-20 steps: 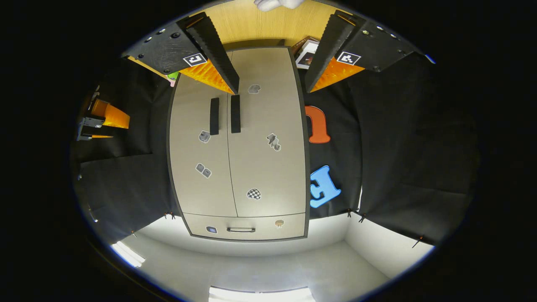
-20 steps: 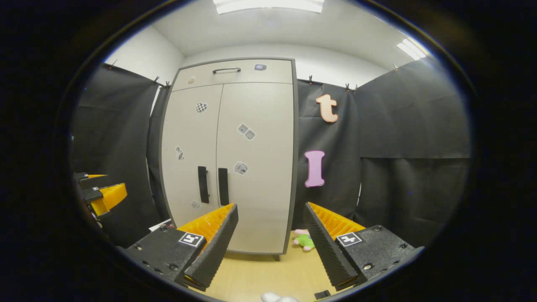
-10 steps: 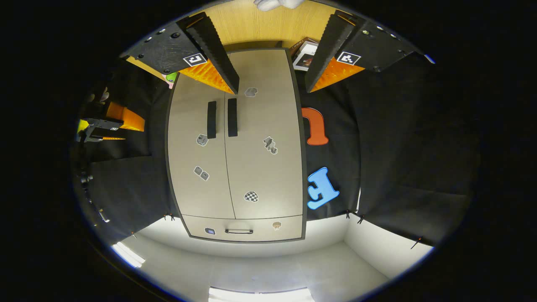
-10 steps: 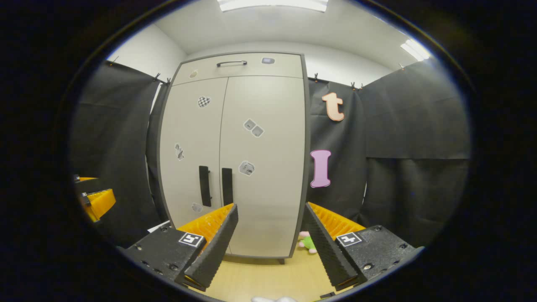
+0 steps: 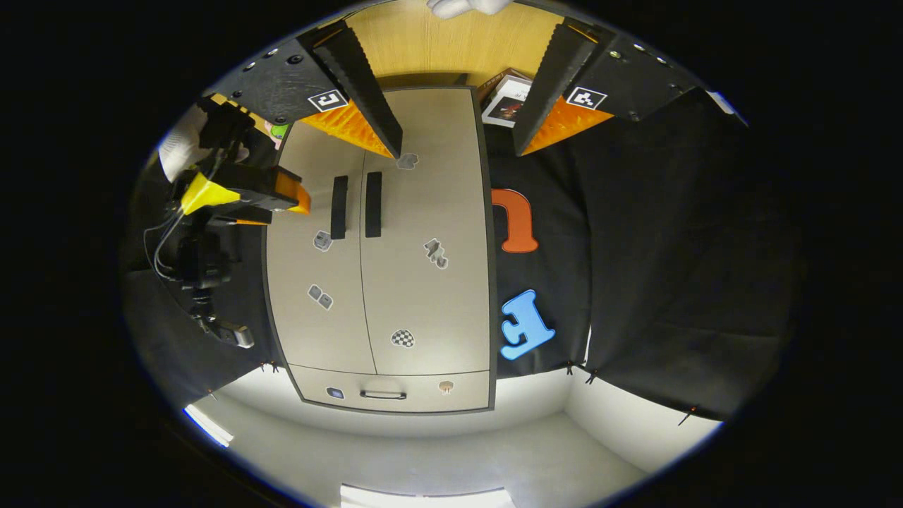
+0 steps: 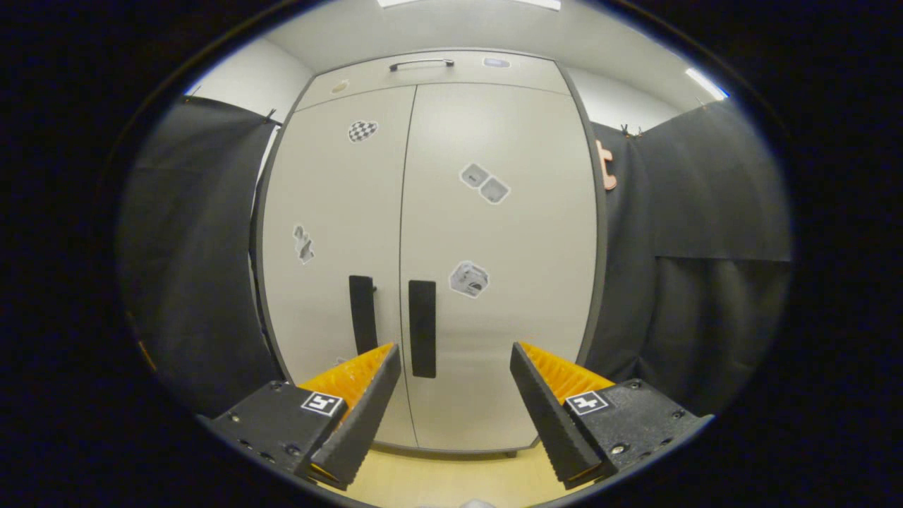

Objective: Open the right door of the double-door shoe cabinet with the right hand, and open the left door with the left hand.

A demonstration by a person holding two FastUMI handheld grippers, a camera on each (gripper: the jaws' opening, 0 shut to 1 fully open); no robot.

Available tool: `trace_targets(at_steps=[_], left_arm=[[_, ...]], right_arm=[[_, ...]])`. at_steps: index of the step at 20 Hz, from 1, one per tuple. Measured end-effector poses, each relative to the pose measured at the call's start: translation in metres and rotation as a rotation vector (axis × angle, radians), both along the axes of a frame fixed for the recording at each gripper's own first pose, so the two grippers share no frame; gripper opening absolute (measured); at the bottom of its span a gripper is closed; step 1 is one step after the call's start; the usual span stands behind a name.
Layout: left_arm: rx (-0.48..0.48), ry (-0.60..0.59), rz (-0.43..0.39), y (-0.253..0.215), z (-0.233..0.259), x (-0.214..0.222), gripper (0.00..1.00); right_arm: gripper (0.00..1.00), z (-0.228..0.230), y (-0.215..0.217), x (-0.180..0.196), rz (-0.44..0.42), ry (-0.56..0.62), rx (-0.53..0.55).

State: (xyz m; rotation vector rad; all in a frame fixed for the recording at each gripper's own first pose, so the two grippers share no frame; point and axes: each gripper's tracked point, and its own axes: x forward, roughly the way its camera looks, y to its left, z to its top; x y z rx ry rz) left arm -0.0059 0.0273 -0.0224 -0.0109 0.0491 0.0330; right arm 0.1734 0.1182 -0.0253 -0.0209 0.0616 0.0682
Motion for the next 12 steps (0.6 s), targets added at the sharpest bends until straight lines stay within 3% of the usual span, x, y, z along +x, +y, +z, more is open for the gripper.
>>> trace_targets(at_steps=[3,7,12], left_arm=[[0.016,0.005,0.026,0.009,-0.004,-0.001,0.96],[-0.001,0.032,0.047,0.017,-0.014,0.000,0.96],[0.001,0.048,0.086,0.032,-0.020,0.004,0.96]], right_arm=[[1.00,-0.007,0.018,0.035,0.015,0.028,0.012],[0.93,-0.011,0.026,0.073,-0.002,0.036,0.010],[0.75,-0.019,0.034,0.101,0.006,0.071,0.032]])
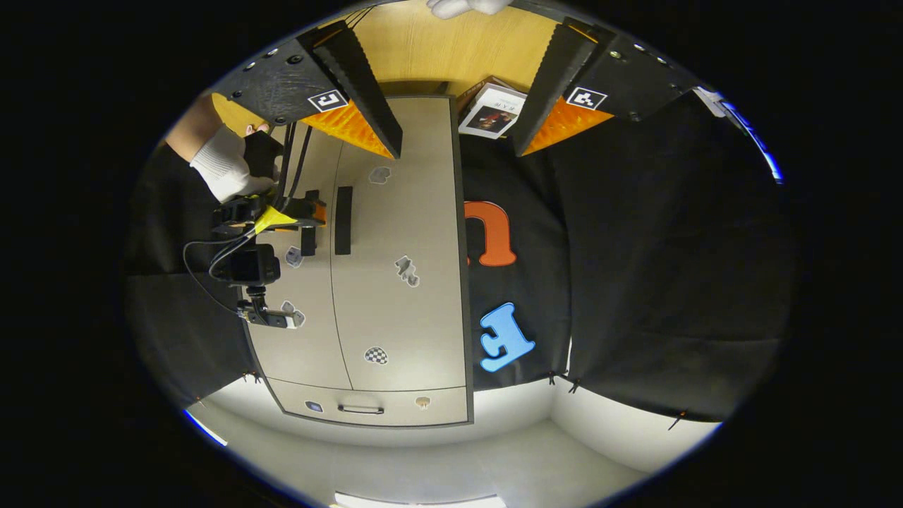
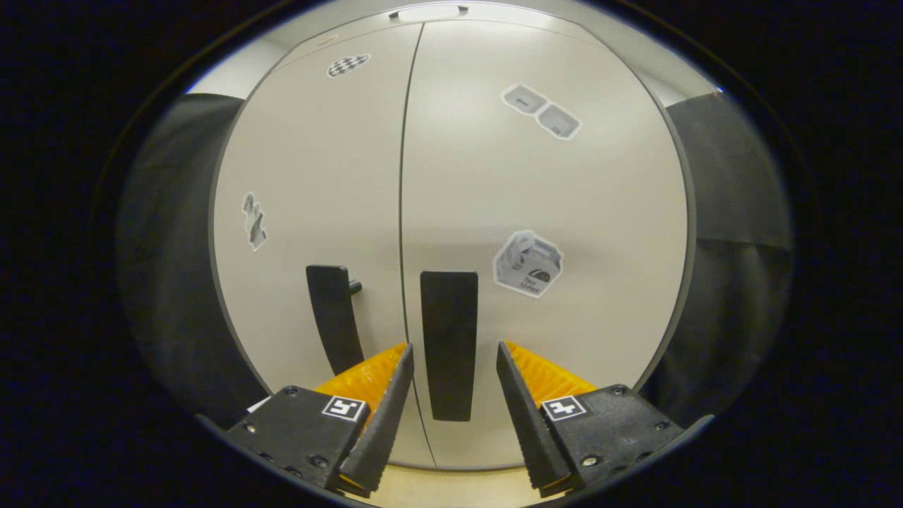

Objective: Open the right door of the double-door shoe cabinet with the right hand, and open the left door with the left hand.

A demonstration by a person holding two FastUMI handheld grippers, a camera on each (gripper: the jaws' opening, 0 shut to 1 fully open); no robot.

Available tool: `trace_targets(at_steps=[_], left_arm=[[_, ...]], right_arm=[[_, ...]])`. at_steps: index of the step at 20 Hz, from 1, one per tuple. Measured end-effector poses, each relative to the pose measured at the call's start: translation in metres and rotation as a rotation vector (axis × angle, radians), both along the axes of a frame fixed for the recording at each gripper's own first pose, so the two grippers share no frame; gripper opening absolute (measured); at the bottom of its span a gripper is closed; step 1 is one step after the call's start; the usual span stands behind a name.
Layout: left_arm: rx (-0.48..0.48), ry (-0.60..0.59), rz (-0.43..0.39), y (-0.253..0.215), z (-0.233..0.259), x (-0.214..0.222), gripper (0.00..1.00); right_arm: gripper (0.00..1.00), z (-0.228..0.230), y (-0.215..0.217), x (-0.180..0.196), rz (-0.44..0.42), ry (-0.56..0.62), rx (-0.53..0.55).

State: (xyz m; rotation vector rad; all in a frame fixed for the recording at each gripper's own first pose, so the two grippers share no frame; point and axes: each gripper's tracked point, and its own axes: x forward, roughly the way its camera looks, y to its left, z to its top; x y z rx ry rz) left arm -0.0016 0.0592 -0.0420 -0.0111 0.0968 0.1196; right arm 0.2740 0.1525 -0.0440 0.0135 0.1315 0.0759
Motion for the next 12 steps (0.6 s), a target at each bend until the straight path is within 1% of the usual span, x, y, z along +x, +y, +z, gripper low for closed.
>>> trace_targets(at_steps=[1,2,3,4,6,12], left_arm=[[0.000,0.003,0.007,0.0020,-0.0013,0.0012,0.96],[-0.001,0.007,0.010,0.0035,-0.0022,0.0013,0.96],[-0.004,0.009,0.011,0.0031,-0.0020,0.0004,0.96],[-0.004,0.010,0.010,0.0031,-0.0015,0.0000,0.96],[0.003,0.005,0.014,0.0050,0.0001,0.0006,0.97],[0.002,-0.003,-0.002,0.0040,-0.0002,0.0005,0.96]], right_arm=[[0.72,0.0001,0.0001,0.0023,-0.006,-0.001,-0.001],[0.64,-0.0024,0.0018,0.0044,-0.002,0.005,-0.002],[0.60,-0.0045,0.0028,0.0059,-0.004,0.015,0.003],[0.48,-0.0063,0.0010,0.0069,-0.016,0.020,0.009],[0.40,-0.0052,0.0012,0.0064,-0.016,0.012,0.014],[0.35,-0.0065,-0.0002,0.0037,0.005,0.026,0.005]])
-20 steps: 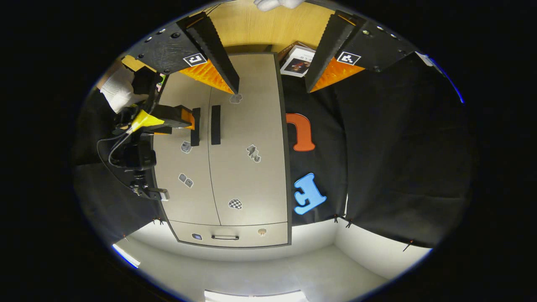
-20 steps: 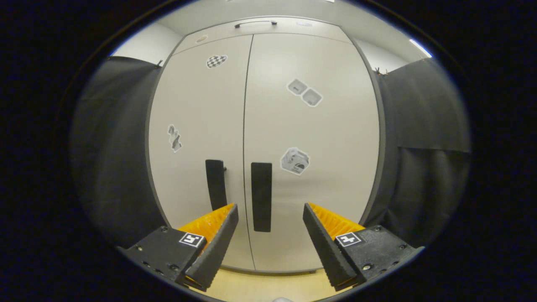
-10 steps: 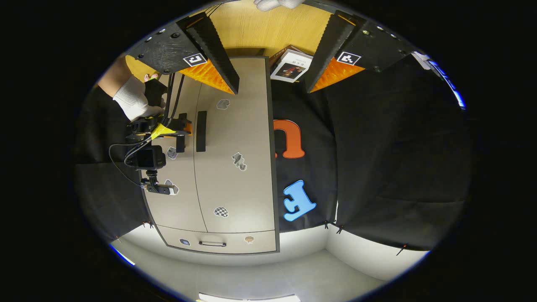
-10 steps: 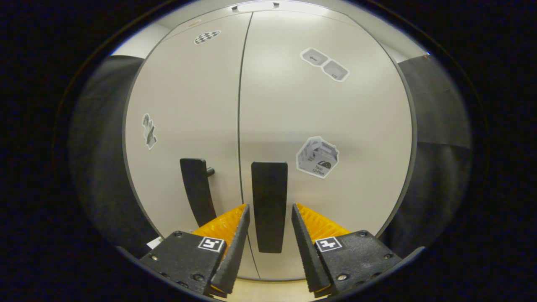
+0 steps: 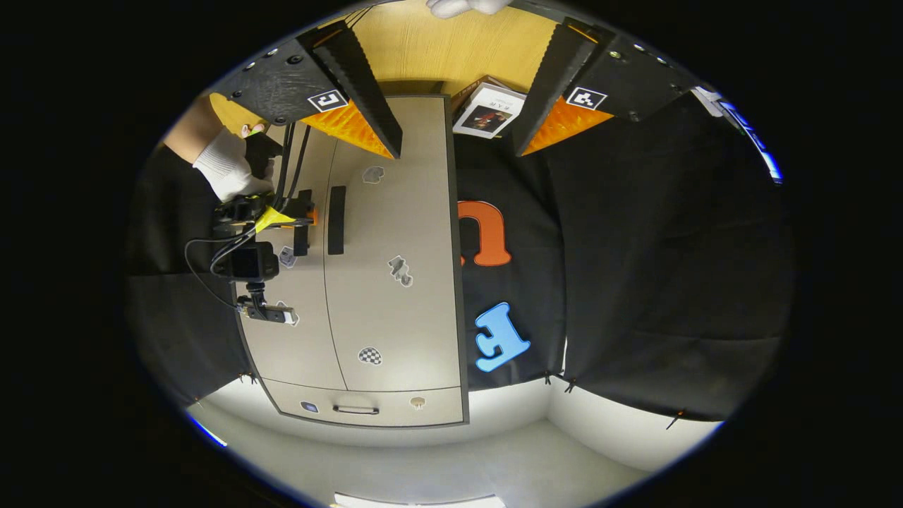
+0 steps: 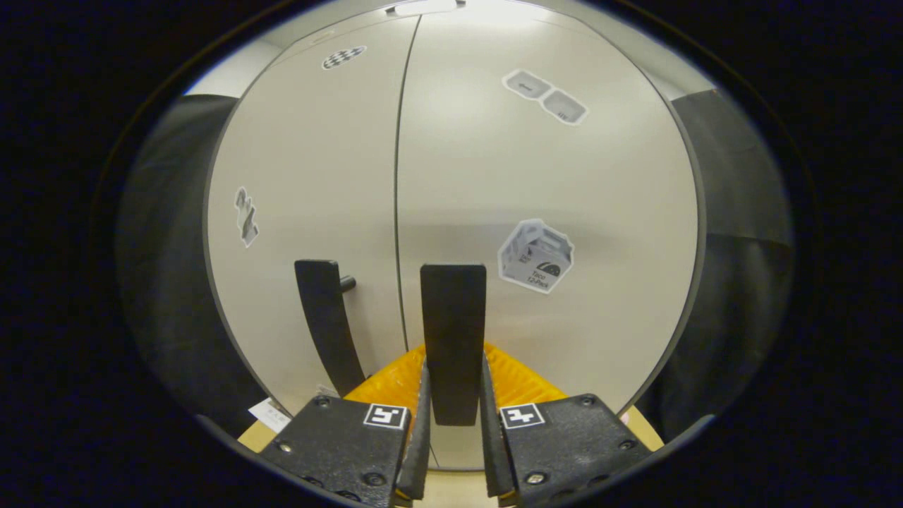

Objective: Open the right door of the double-door shoe cabinet with the right hand, and open the left door with the left hand.

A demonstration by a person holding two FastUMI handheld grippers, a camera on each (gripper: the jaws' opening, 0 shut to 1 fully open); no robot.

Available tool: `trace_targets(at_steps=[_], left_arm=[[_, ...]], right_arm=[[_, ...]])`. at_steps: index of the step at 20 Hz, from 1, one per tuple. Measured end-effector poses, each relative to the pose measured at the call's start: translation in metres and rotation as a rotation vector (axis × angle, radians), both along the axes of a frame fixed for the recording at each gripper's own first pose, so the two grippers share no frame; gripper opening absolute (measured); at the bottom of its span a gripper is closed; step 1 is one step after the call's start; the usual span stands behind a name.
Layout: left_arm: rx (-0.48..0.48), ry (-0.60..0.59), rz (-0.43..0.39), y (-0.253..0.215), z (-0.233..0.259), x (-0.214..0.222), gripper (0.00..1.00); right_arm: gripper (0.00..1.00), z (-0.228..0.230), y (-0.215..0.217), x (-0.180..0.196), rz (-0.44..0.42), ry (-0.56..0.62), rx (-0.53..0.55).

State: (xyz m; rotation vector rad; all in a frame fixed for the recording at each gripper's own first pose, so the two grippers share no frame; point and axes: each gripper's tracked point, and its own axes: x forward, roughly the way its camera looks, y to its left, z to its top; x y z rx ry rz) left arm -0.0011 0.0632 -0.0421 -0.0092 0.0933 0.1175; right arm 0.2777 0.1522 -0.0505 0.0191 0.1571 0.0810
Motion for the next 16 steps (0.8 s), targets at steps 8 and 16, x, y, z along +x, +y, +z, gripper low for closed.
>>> trace_targets(at_steps=[8,16], left_arm=[[-0.013,-0.015,-0.028,-0.008,0.001,-0.011,0.96],[-0.013,-0.027,-0.048,-0.031,0.005,-0.027,0.96]], right_arm=[[0.31,-0.001,-0.007,-0.027,0.037,-0.002,0.001],[0.28,-0.004,-0.021,-0.060,0.069,-0.002,0.045]])
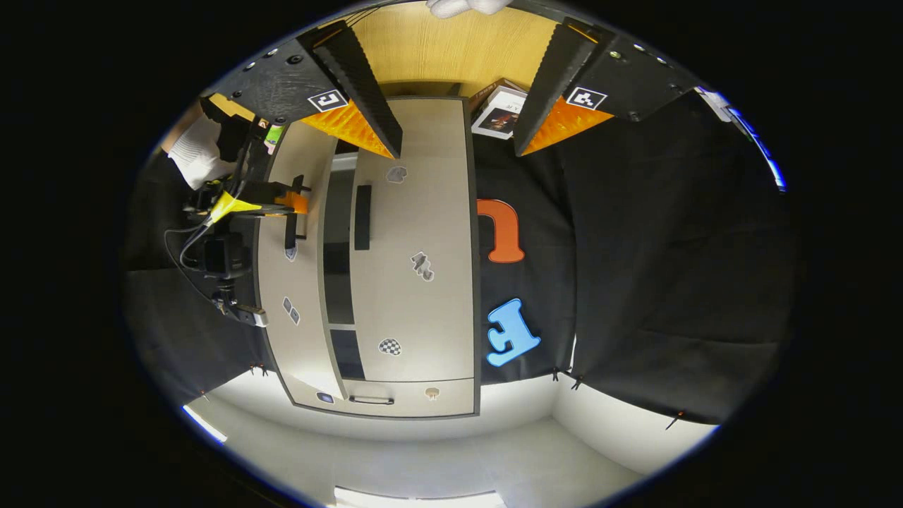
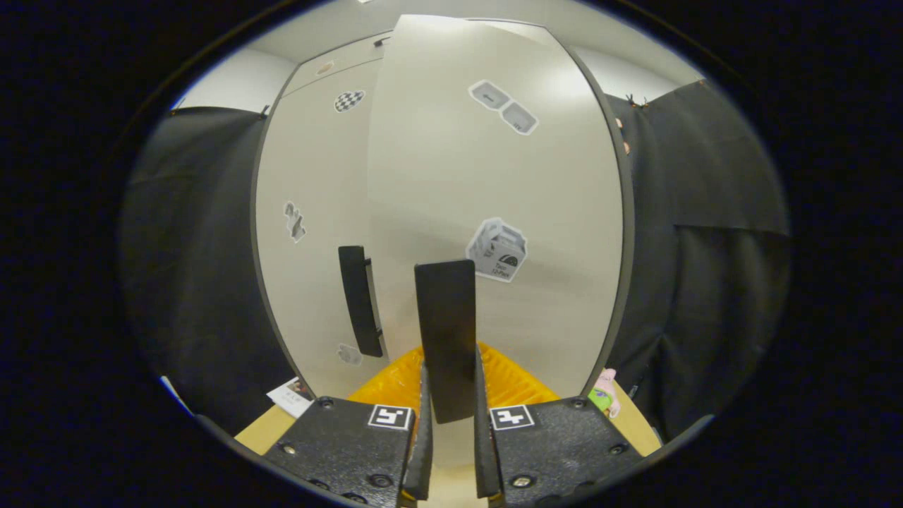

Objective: Open the right door of the double-door shoe cabinet with the right hand, and open the left door with the left hand.

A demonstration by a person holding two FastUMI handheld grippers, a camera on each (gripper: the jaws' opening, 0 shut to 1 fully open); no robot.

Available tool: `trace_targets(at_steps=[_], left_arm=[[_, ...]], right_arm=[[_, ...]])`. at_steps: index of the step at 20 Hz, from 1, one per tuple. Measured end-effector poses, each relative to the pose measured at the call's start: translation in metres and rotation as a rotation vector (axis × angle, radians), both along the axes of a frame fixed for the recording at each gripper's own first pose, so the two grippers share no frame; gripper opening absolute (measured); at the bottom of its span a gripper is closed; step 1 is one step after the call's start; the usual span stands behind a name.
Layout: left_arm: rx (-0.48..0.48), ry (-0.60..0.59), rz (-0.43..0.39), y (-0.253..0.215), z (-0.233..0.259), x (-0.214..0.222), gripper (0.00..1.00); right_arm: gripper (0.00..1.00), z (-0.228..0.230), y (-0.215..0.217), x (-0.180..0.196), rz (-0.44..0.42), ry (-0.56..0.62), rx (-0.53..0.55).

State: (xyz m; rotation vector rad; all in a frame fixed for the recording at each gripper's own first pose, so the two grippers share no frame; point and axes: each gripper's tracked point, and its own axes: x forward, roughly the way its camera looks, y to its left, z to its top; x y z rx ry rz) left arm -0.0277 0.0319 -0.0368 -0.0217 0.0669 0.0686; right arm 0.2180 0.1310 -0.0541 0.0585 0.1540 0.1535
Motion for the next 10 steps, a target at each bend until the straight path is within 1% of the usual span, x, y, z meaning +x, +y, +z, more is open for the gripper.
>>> trace_targets(at_steps=[1,4,5,7,10], left_arm=[[0.004,-0.002,-0.002,-0.003,0.002,-0.002,0.96],[0.010,-0.007,0.008,-0.007,0.005,-0.008,0.96],[0.010,-0.006,0.008,-0.010,0.005,-0.011,0.96],[0.010,-0.008,0.004,-0.016,0.008,-0.014,0.96],[0.012,-0.010,-0.008,-0.030,0.010,-0.017,0.96]], right_arm=[[0.27,0.000,-0.002,-0.003,0.005,-0.001,0.014],[0.26,-0.001,-0.010,-0.014,0.009,-0.004,0.007],[0.27,-0.001,-0.013,-0.018,0.013,-0.003,0.003],[0.24,-0.001,-0.020,-0.024,0.012,-0.002,0.016],[0.23,-0.002,-0.032,-0.033,0.000,-0.002,0.004]])
